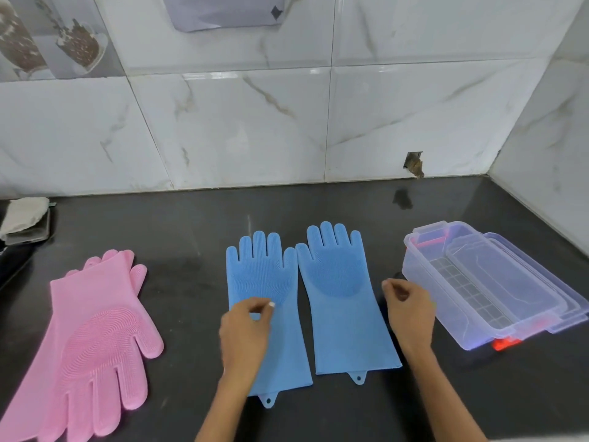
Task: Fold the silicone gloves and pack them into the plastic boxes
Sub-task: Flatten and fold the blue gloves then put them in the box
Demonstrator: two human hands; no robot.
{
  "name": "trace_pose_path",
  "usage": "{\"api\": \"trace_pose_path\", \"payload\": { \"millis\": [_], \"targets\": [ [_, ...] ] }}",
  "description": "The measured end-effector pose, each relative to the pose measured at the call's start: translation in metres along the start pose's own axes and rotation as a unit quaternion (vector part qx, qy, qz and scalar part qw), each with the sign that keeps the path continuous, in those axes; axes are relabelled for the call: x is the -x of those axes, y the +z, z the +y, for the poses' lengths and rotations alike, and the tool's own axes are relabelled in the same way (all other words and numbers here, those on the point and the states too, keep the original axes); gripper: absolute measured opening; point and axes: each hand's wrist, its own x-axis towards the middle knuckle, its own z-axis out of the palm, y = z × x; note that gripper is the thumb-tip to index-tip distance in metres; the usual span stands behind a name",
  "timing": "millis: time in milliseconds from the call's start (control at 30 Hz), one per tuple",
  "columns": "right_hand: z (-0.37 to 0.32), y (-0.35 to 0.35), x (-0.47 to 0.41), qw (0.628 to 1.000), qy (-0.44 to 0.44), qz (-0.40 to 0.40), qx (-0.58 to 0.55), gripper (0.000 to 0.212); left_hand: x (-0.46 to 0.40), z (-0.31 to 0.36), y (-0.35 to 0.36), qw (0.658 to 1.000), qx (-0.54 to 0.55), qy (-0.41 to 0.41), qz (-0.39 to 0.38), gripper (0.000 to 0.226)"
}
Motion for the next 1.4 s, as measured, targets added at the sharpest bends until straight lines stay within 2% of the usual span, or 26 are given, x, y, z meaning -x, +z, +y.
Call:
{"api": "trace_pose_path", "payload": {
  "millis": [100,200,300,433,667,733,800,867,967,1100,1200,1333,1400],
  "targets": [
    [0.001,-0.003,-0.018,0.997,0.013,-0.073,0.037,0.025,0.005,0.024,0.033,0.996,-0.002,0.01,-0.084,0.012],
    [0.001,0.003,-0.022,0.988,0.011,-0.141,0.064,0.026,0.0,0.04,0.062,0.993,-0.08,0.014,-0.087,0.026],
    [0.008,0.004,-0.021,0.989,0.001,-0.127,0.074,0.019,-0.004,0.043,0.076,0.989,-0.136,-0.015,-0.055,0.024],
    [0.016,0.0,-0.022,0.99,0.013,-0.13,0.05,0.015,-0.004,0.04,0.081,0.986,-0.158,-0.018,-0.049,0.017],
    [0.008,0.004,-0.025,0.983,-0.014,-0.138,0.117,0.03,-0.008,0.039,0.086,0.987,-0.148,-0.036,-0.054,0.027],
    [0.005,0.008,-0.029,0.983,0.008,-0.172,0.07,0.03,-0.012,0.043,0.088,0.987,-0.118,-0.05,-0.093,0.025],
    [0.0,0.012,-0.031,0.973,0.05,-0.224,-0.032,0.028,-0.018,0.052,0.089,0.982,0.026,-0.088,-0.162,0.015],
    [-0.007,0.017,-0.029,0.952,0.093,-0.264,-0.124,0.023,-0.023,0.065,0.085,0.943,0.187,-0.154,-0.229,0.008],
    [-0.021,0.021,-0.028,0.927,0.106,-0.283,-0.22,0.019,-0.04,0.084,0.072,0.898,0.295,-0.189,-0.266,0.015],
    [-0.056,0.027,-0.027,0.906,0.055,-0.308,-0.285,0.019,-0.063,0.104,0.038,0.884,0.328,-0.154,-0.297,0.021],
    [-0.081,0.037,-0.023,0.892,0.028,-0.336,-0.302,0.028,-0.074,0.103,0.005,0.892,0.32,-0.097,-0.305,0.022],
    [-0.089,0.061,-0.009,0.897,-0.02,-0.37,-0.24,0.039,-0.078,0.064,-0.029,0.924,0.277,-0.07,-0.256,0.048],
    [-0.08,0.072,0.003,0.901,-0.028,-0.399,-0.167,0.037,-0.071,0.033,-0.037,0.945,0.225,-0.09,-0.222,0.05]
  ]
}}
